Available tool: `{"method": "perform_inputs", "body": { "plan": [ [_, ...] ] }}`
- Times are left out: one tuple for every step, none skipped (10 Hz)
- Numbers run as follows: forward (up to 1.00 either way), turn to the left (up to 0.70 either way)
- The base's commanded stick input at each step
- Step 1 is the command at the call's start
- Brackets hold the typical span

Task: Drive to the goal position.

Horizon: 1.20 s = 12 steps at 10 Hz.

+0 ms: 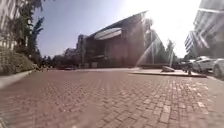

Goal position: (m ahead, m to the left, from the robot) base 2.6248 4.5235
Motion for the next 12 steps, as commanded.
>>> {"method": "perform_inputs", "body": {
  "plan": [
    [0.7,0.14],
    [0.7,0.13],
    [0.7,0.08],
    [0.7,0.03],
    [0.7,0.0],
    [0.7,0.0],
    [0.7,0.0],
    [0.7,0.07],
    [0.7,0.11],
    [0.7,0.14],
    [0.7,0.14],
    [0.7,0.14]
  ]
}}
